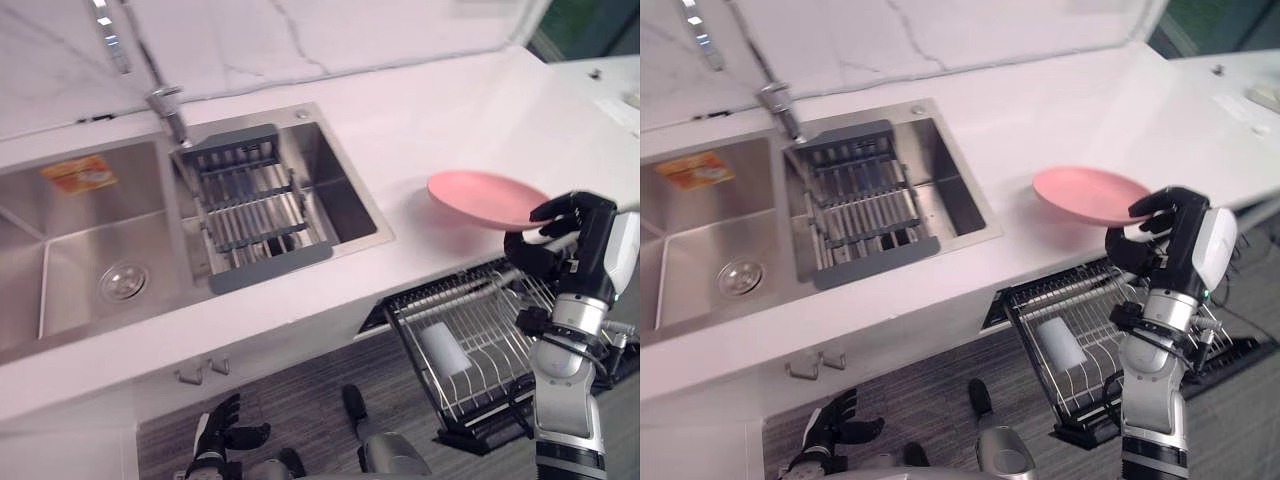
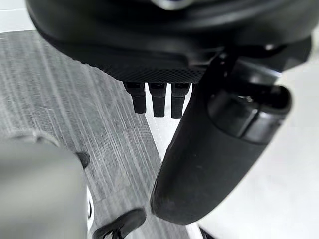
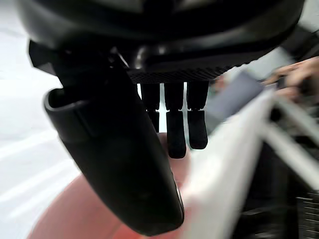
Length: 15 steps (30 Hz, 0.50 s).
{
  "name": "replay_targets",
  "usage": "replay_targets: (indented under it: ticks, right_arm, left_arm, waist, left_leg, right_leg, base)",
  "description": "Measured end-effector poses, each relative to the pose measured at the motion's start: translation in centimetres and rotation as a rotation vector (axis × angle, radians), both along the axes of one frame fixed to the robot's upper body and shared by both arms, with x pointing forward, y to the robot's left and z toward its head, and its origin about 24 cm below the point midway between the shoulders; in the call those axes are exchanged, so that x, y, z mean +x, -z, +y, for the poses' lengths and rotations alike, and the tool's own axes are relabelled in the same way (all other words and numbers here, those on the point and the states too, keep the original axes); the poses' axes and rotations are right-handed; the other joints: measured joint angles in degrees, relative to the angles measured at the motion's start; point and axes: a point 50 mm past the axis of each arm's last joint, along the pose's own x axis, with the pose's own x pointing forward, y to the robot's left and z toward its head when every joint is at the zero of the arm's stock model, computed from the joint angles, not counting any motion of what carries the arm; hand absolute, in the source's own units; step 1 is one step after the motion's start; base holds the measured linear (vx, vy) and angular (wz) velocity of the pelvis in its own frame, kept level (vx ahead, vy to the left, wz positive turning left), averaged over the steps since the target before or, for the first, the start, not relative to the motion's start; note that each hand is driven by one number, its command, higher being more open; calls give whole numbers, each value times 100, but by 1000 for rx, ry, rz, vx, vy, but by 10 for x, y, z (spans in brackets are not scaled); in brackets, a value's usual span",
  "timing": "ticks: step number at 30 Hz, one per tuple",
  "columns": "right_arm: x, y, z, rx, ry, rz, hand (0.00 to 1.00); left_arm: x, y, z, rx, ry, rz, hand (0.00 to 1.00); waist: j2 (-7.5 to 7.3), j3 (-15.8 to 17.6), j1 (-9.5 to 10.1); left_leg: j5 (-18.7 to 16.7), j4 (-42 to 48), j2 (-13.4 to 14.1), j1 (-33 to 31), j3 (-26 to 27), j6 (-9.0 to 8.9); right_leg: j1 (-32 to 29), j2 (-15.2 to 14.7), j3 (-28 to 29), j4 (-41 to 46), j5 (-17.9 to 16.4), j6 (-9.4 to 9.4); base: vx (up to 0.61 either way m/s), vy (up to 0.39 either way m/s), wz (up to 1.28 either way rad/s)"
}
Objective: Walk over to the sink, pick up the cup, carry it to the dishwasher, place the cup inside the dishwasher, then close the dishwasher door
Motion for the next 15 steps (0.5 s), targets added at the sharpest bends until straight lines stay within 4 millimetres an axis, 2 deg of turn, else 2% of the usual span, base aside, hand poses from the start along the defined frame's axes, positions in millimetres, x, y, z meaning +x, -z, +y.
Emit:
replay_targets:
  ticks: [2, 6, 9, 15]
  right_arm:
    - [-5, 12, -4, 22, 35, 50, 30]
    - [-15, 25, -7, 74, 93, 77, 30]
    - [-26, 39, -5, 126, 130, 104, 30]
    - [-39, 57, -1, 199, 180, 153, 30]
  left_arm:
    - [1, 1, -10, -22, 12, -2, 90]
    - [7, 0, -17, -41, 10, -17, 90]
    - [15, -2, -22, -51, 13, -40, 90]
    - [36, -9, -42, -88, 36, -109, 90]
  waist:
    - [134, 69, -43]
    - [296, 169, -24]
    - [347, 238, 108]
    - [423, 505, 118]
  left_leg:
    - [-32, 59, -16, -117, 178, 6]
    - [-49, 166, 27, -335, 349, -16]
    - [-91, 282, 138, -429, 495, -75]
    - [-185, 493, 294, -618, 632, -153]
  right_leg:
    - [-232, -8, 7, 123, -2, -5]
    - [-565, -1, -18, 321, -9, -22]
    - [-763, 55, -174, 498, -43, -78]
    - [-1080, 142, -360, 824, -142, -186]
  base:
    - [-28, 25, -36]
    - [2, 3, -20]
    - [29, -42, -21]
    - [31, -50, -13]
